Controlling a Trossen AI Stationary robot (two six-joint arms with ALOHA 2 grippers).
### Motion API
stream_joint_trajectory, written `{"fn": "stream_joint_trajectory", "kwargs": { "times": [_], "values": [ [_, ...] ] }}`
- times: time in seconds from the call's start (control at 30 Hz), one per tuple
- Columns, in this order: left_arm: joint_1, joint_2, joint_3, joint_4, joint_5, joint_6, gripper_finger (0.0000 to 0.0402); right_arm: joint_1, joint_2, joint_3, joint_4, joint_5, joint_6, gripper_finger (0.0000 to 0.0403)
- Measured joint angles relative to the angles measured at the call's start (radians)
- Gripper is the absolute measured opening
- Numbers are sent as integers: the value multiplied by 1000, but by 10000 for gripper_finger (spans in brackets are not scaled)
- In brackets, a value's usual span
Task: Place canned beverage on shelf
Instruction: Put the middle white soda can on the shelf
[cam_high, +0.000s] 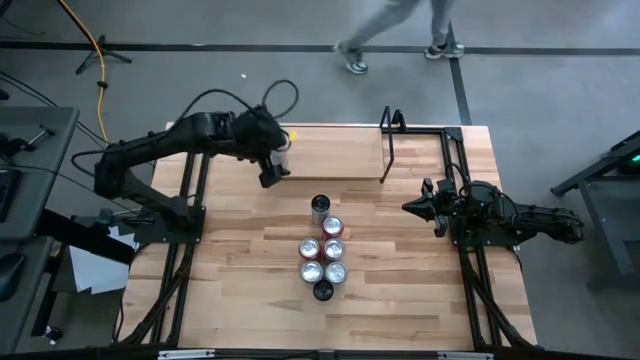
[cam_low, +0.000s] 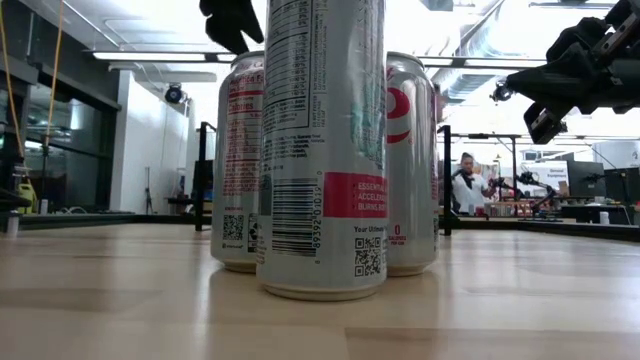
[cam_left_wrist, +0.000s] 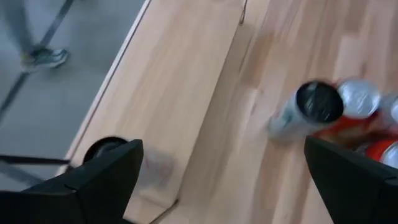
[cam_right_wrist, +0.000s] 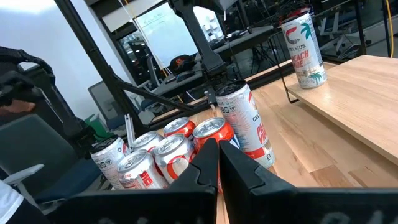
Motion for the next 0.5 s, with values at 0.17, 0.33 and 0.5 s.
{"fn": "stream_joint_trajectory", "kwargs": {
  "times": [0.17,0.33,0.5],
  "values": [
    [-10,102,20,-185,-121,2,364,0,0,0,0,0,0,0],
    [-14,185,21,-234,-201,0,250,0,0,0,0,0,0,0],
    [-20,221,21,-182,-244,-5,71,0,0,0,0,0,0,0]
  ]
}}
